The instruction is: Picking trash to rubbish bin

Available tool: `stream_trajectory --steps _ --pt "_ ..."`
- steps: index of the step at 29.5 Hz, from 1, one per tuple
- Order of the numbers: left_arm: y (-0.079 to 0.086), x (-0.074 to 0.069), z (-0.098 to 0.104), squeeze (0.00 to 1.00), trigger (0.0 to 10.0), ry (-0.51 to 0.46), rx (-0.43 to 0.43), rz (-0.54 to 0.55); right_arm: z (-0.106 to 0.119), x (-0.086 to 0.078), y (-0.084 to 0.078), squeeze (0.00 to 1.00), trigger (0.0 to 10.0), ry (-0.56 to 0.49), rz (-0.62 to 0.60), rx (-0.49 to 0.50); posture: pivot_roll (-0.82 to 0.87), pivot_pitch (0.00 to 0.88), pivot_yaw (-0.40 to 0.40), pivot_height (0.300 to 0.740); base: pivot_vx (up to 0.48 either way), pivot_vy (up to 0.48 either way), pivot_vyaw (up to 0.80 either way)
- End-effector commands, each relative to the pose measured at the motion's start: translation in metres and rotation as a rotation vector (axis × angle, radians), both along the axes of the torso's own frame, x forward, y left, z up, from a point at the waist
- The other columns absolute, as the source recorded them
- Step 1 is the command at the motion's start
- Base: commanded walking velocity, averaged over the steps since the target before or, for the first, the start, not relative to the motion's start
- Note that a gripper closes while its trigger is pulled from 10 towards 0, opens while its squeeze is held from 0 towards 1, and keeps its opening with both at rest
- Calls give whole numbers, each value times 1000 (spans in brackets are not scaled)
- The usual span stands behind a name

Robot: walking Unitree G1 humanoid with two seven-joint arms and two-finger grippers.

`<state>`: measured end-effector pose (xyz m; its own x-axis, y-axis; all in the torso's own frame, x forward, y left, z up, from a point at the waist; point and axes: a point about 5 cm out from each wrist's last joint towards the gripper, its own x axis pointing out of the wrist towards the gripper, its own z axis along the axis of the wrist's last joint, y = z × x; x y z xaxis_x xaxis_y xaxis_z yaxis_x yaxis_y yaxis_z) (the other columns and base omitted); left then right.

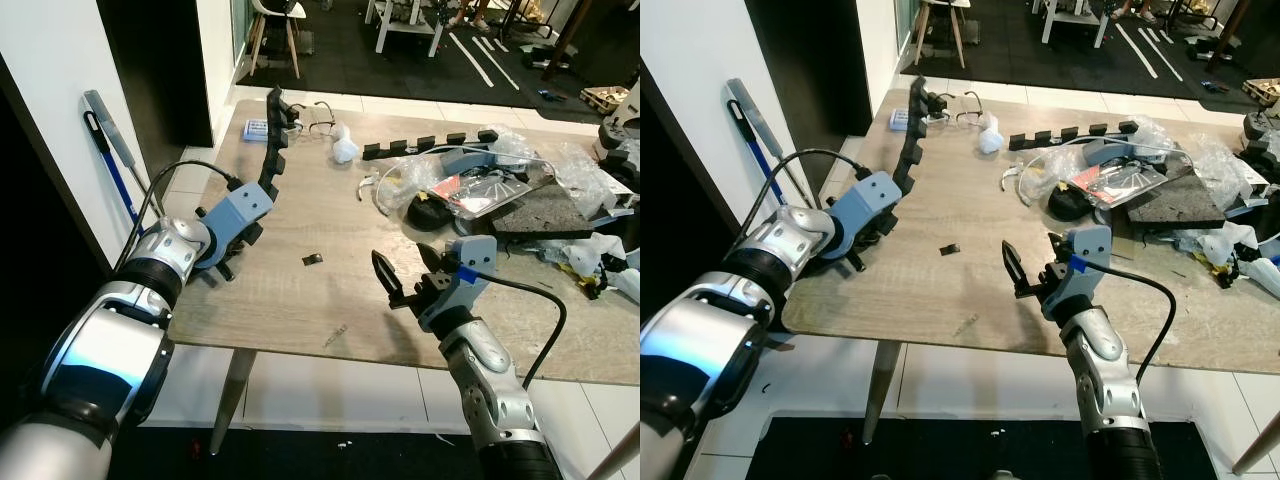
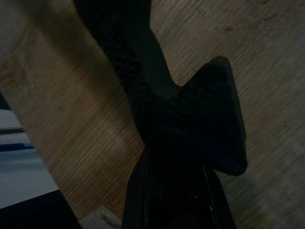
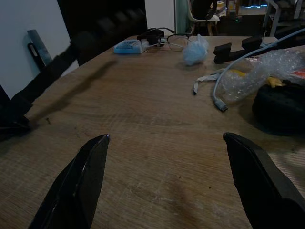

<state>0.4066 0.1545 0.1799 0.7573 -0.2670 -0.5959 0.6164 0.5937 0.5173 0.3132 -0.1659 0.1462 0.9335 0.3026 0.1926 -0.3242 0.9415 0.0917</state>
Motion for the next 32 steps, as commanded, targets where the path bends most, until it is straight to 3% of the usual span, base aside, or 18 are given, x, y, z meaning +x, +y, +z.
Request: stream_trajectory --steps 1,3,4,5,6,7,8,16,17,21,25,29,30,32 --pt "-2 -5 -18 0 10000 50 54 15 -2 -1 -1 0 10000 13 -3 1 -2 131 -22 740 0 0 0" --pt "-6 -4 -17 4 10000 32 59 18 -1 -1 -1 0 10000 12 -4 0 -2 131 -22 740 0 0 0" --pt "-8 -3 -16 67 10000 22 60 19 -1 -1 -1 0 10000 12 -4 -1 -2 131 -22 740 0 0 0" --pt "-11 -3 -15 604 10000 20 63 15 -1 -1 -2 0 10000 11 -5 -2 -3 131 -22 740 0 0 0" --pt "-11 -3 -15 604 10000 20 63 15 -1 -1 -2 0 10000 11 -5 -2 -3 131 -22 740 0 0 0" --pt "-13 -3 -15 741 10000 23 66 12 -1 -1 -2 0 10000 12 -6 -3 -3 131 -22 740 0 0 0" --pt "-15 -3 -15 1000 10000 29 60 9 -1 -1 -2 0 10000 12 -6 -4 -3 131 -22 740 0 0 0" --pt "-22 -3 -12 1000 10000 34 19 -2 -1 -1 -2 0 10000 10 -6 -3 -2 130 -21 740 0 0 0" --pt "-23 -1 -5 0 10000 24 -24 1 -1 -1 -2 0 10000 10 -6 -3 -2 130 -21 740 0 0 0" --pt "-33 4 30 0 10000 33 -272 -48 -2 -1 -2 0 10000 13 -3 -3 -1 131 -22 740 0 0 0" --pt "-33 4 41 0 10000 42 -322 -90 -2 -1 -2 0 10000 13 -3 -4 5 132 -24 740 0 0 0" --pt "-5 7 77 0 10000 -19 -493 -26 0 0 0 0 10000 27 15 17 4 134 -24 740 0 0 0" --pt "-5 7 77 0 10000 -19 -493 -26 0 0 0 0 10000 27 15 17 4 134 -24 740 0 0 0" --pt "11 6 92 0 10000 -57 -560 3 2 0 2 0 10000 30 34 26 4 134 -24 740 0 0 0"
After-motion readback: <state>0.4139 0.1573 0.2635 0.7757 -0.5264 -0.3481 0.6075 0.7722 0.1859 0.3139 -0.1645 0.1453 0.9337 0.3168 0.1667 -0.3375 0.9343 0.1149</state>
